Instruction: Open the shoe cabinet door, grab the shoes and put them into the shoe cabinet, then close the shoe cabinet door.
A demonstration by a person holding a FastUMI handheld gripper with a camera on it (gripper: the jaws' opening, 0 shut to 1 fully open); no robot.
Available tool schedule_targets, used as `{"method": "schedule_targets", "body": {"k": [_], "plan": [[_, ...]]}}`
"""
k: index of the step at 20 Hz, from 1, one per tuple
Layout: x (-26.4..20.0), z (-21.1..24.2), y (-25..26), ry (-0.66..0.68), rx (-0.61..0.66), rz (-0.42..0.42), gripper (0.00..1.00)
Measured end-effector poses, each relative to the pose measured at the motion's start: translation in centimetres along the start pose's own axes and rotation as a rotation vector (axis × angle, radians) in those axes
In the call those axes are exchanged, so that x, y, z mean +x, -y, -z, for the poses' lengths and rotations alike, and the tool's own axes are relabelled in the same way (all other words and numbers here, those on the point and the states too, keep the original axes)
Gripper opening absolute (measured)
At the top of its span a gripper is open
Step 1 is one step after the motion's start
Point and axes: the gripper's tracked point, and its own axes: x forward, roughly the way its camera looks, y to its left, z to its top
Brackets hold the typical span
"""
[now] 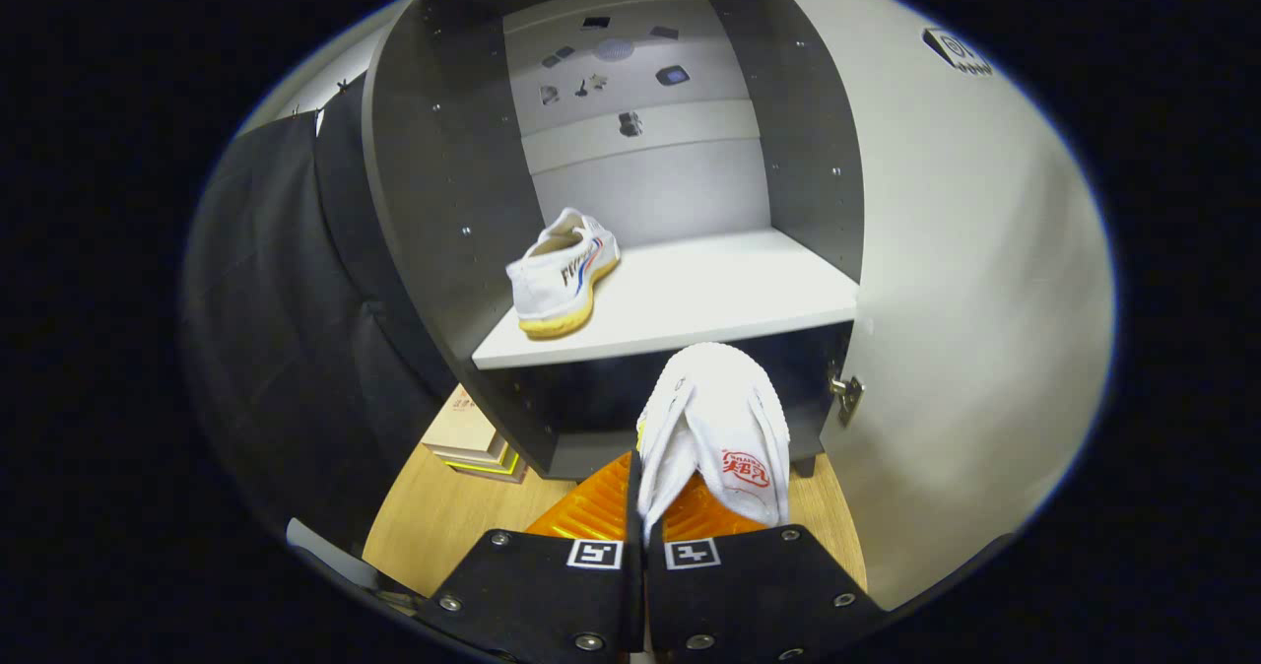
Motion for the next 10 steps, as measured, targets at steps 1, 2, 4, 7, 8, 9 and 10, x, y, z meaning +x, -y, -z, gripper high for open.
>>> {"method": "schedule_targets", "body": {"k": [1,2,4,7,8,9,10], "plan": [[0.3,-1.1,-0.2,0.007,-0.002,-0.007,0.02],[0.6,-2.0,-0.3,0.005,-0.010,-0.013,0.02],[1.6,-3.7,-0.2,0.014,-0.025,-0.014,0.02],[3.4,-5.7,-0.2,0.026,-0.042,-0.025,0.02],[4.2,-6.3,-0.2,0.024,-0.046,-0.029,0.02],[4.9,-6.9,-0.3,0.020,-0.048,-0.034,0.02],[5.5,-7.3,-0.3,0.016,-0.051,-0.038,0.02]]}}
